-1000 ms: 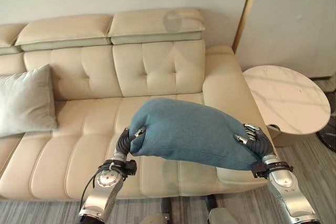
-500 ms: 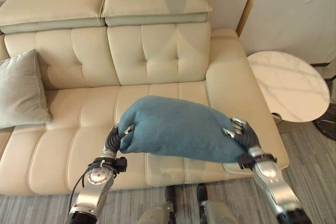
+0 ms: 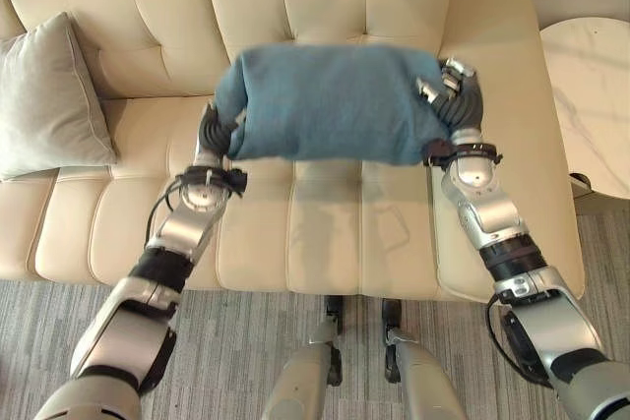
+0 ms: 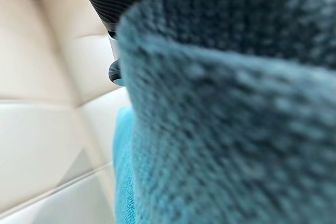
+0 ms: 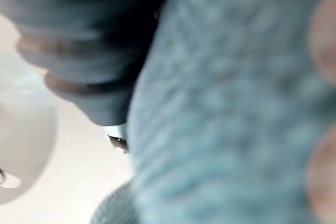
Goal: Pick up all the scattered cushions and arrange them neatly on the sofa.
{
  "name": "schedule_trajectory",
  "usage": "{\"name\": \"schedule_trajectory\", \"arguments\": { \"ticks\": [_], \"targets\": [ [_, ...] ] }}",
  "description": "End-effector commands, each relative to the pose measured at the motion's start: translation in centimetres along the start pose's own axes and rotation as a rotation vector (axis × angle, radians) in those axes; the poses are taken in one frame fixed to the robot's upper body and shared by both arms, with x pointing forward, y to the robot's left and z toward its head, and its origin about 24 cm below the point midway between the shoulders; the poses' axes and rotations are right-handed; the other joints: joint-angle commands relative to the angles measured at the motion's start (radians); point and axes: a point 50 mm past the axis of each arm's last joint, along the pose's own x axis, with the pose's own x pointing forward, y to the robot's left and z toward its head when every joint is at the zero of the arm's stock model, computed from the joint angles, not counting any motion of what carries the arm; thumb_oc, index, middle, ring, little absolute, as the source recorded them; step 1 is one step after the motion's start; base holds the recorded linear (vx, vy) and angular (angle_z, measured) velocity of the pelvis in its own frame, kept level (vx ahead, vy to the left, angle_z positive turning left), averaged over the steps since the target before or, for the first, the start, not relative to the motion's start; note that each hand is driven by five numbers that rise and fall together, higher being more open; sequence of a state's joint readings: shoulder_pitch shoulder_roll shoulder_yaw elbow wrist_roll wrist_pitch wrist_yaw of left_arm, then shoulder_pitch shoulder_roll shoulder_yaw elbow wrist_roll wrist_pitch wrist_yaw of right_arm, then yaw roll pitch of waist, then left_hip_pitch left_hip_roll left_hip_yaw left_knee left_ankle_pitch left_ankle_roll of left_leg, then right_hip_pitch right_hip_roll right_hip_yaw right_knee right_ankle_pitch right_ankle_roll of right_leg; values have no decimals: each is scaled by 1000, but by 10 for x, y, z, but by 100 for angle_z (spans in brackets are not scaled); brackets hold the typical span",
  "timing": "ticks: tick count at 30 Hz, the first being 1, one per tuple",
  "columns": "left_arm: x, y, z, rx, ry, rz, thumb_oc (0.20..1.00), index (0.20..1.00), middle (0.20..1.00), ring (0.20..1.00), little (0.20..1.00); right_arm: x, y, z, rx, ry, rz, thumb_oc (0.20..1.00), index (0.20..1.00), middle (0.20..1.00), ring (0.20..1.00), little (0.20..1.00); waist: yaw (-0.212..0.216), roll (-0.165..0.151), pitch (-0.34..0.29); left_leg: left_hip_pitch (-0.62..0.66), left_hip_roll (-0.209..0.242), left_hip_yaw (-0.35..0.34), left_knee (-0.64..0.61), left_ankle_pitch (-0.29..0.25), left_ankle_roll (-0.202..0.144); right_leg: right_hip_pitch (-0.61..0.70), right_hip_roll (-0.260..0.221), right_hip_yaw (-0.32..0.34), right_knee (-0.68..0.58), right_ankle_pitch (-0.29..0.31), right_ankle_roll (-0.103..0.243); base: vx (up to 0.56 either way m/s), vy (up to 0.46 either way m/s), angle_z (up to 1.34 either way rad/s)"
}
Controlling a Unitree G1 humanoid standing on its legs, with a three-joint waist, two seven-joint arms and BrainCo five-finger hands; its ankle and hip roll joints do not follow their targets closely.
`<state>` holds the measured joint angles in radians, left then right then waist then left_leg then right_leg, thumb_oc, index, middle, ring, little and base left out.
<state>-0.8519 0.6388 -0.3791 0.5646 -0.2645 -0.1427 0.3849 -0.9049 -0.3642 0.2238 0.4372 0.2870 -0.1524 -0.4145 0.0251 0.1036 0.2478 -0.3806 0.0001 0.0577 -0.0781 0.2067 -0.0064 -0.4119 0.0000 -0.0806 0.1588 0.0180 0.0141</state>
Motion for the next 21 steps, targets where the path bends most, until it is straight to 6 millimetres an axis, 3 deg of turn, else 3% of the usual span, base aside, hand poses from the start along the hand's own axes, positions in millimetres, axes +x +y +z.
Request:
{"name": "schedule_trajectory", "arguments": {
  "ticks": [1, 3, 6, 9, 11, 12, 13, 15, 16, 21],
  "targets": [
    [28, 5, 112, -82, -487, 39, 200, 200, 200, 200, 200, 14, 47, 105, 158, -457, 137, 200, 200, 200, 200, 200, -5, -63, -16, 80, -53, 26, 3, -164, -33, 24, -51, 70, -133, 33, 117, 51, -52, 6],
    [34, 15, 137, -35, -575, 65, 200, 200, 200, 200, 200, 20, 47, 127, 138, -540, 124, 200, 200, 200, 200, 200, -3, -62, -12, 57, -54, 20, -3, -149, -38, 4, -48, 74, -145, 48, 119, 42, -24, 4],
    [38, 29, 146, -19, -599, 135, 200, 200, 200, 200, 200, 21, 48, 148, 110, -633, 109, 200, 200, 200, 200, 200, -2, -65, -14, 28, -53, 15, -9, -143, -46, -19, -42, 76, -162, 60, 122, 26, -5, 1],
    [45, 38, 142, 35, -565, 180, 200, 200, 200, 200, 200, 23, 51, 150, 80, -641, 103, 200, 200, 200, 200, 200, -1, -66, -11, 6, -55, 7, -9, -142, -47, -39, -40, 78, -166, 66, 123, 0, 0, 0],
    [65, 48, 123, 174, -390, 226, 200, 200, 200, 200, 200, 36, 50, 130, 14, -544, 62, 200, 200, 200, 200, 200, -4, -49, 29, -49, -59, 0, -9, -127, -53, -92, -36, 76, -163, 76, 125, -69, -38, 0],
    [66, 48, 125, 173, -393, 227, 219, 219, 219, 219, 219, 37, 49, 131, 14, -547, 60, 200, 200, 200, 200, 200, -4, -50, 30, -55, -60, 0, -9, -120, -53, -98, -37, 75, -163, 82, 124, -97, -37, -3],
    [72, 54, 114, 231, -308, 244, 1000, 1000, 1000, 1000, 1000, 44, 42, 114, -21, -468, 21, 1000, 1000, 1000, 1000, 1000, -5, -40, 61, -89, -64, -2, -9, -112, -58, -124, -35, 70, -171, 90, 126, -82, -21, 15],
    [74, 57, 108, 227, -272, 252, 1000, 1000, 1000, 1000, 1000, 47, 38, 107, -43, -429, 12, 1000, 1000, 1000, 1000, 1000, -6, -37, 74, -113, -65, -5, -9, -100, -61, -145, -35, 67, -177, 101, 126, -84, -30, 26],
    [73, 58, 101, 230, -245, 248, 1000, 1000, 1000, 1000, 1000, 52, 28, 87, -99, -337, -6, 1000, 1000, 1000, 1000, 1000, -2, -33, 92, -146, -65, -9, -9, -98, -66, -169, -31, 58, -185, 99, 126, -78, -47, 6],
    [61, 44, 54, 217, -94, 173, 1000, 1000, 1000, 1000, 1000, 41, 27, 34, -128, -118, 62, 1000, 1000, 1000, 1000, 1000, -8, -47, 133, -213, -60, -5, -9, -76, -72, -235, -23, 54, -187, 112, 122, -47, -24, 6]
  ]
}}
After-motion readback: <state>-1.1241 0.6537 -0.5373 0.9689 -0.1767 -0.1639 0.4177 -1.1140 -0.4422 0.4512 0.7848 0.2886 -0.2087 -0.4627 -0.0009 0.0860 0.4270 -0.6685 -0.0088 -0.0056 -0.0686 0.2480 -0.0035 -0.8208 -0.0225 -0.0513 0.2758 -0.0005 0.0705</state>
